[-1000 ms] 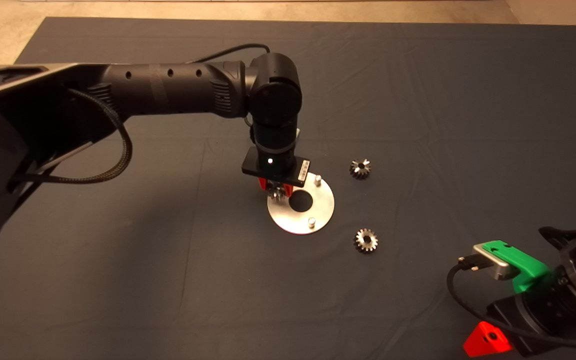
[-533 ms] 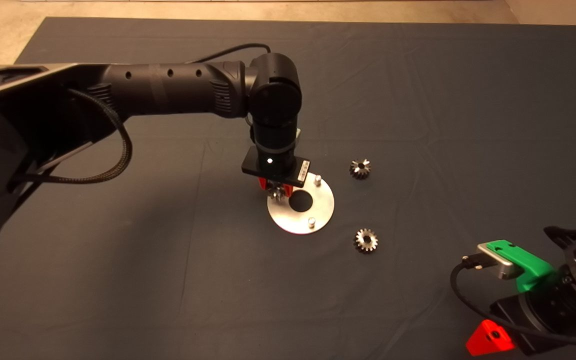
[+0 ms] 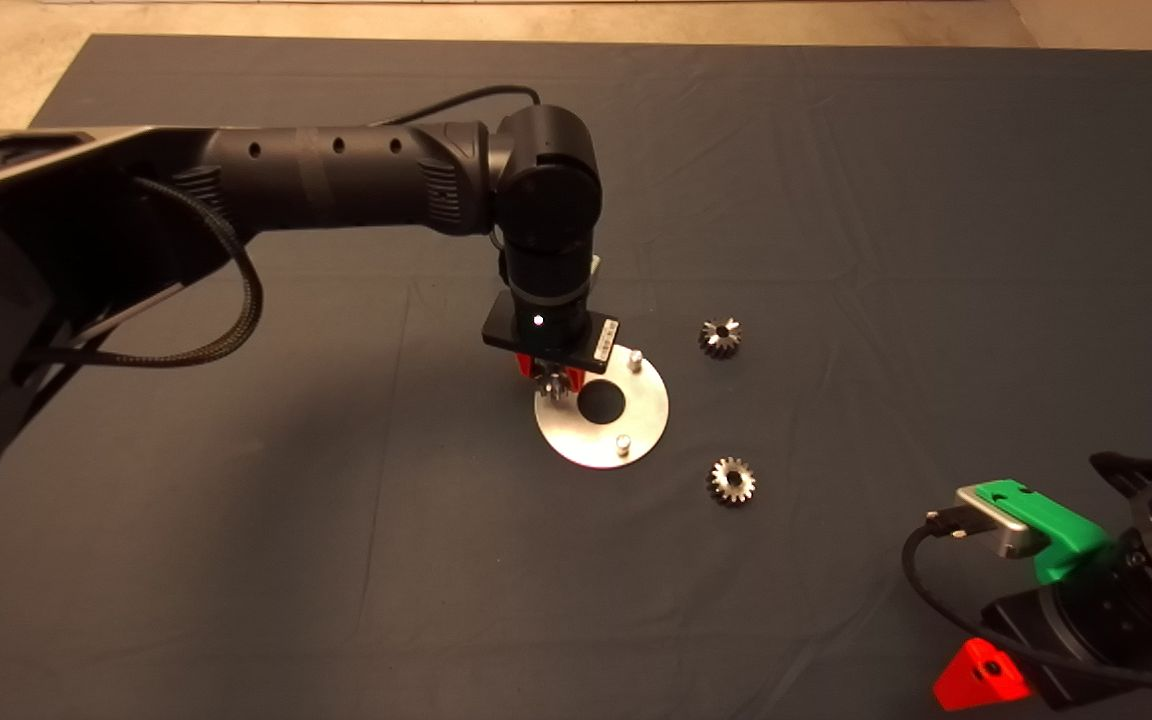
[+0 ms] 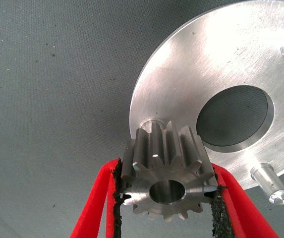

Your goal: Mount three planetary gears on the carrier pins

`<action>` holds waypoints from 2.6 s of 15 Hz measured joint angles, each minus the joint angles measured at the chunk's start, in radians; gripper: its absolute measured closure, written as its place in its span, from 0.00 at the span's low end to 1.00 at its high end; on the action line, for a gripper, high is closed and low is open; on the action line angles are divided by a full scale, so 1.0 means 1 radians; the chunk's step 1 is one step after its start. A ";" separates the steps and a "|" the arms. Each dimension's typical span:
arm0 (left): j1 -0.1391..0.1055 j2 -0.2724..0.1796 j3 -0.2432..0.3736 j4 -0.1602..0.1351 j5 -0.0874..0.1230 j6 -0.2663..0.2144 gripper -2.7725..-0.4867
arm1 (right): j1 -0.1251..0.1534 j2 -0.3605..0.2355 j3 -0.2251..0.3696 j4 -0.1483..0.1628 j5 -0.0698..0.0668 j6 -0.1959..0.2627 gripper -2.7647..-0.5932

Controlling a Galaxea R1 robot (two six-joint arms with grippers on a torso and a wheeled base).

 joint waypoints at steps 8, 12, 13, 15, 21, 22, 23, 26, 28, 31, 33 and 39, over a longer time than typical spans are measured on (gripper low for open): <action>-0.003 -0.003 -0.024 0.004 -0.004 0.038 0.83 | 0.000 0.000 0.000 0.000 0.000 0.000 0.01; -0.008 -0.008 -0.033 0.008 -0.003 0.053 0.83 | 0.000 0.000 0.000 0.000 0.000 0.000 0.01; -0.010 -0.011 -0.038 0.010 -0.004 0.054 0.83 | 0.000 0.000 0.000 0.000 0.000 0.000 0.01; -0.014 -0.012 -0.042 0.012 -0.003 0.056 0.83 | 0.000 0.000 0.000 0.000 0.000 0.000 0.01; -0.014 -0.011 -0.046 0.011 -0.003 0.057 0.83 | 0.000 0.000 0.000 0.000 0.000 0.000 0.01; -0.014 -0.011 -0.046 0.010 -0.003 0.057 0.83 | 0.000 0.000 0.000 0.000 0.000 0.000 0.01; -0.014 -0.011 -0.046 0.007 -0.003 0.057 0.83 | 0.000 0.000 0.000 0.000 0.000 0.000 0.01; -0.014 -0.011 -0.046 0.004 -0.003 0.056 0.83 | 0.000 0.000 0.000 0.000 0.000 -0.001 0.01; -0.014 -0.011 -0.046 -0.005 -0.003 0.056 0.83 | 0.000 0.000 0.000 0.000 0.000 -0.001 0.01; -0.014 -0.011 -0.046 -0.020 -0.003 0.054 0.83 | 0.000 0.000 -0.002 0.000 0.000 -0.004 0.01; -0.014 -0.011 -0.046 -0.024 -0.003 0.051 0.83 | 0.000 0.000 -0.005 0.000 0.000 -0.004 0.01; -0.013 -0.011 -0.027 -0.038 -0.003 0.027 0.83 | 0.000 0.000 -0.007 0.000 0.000 -0.004 0.01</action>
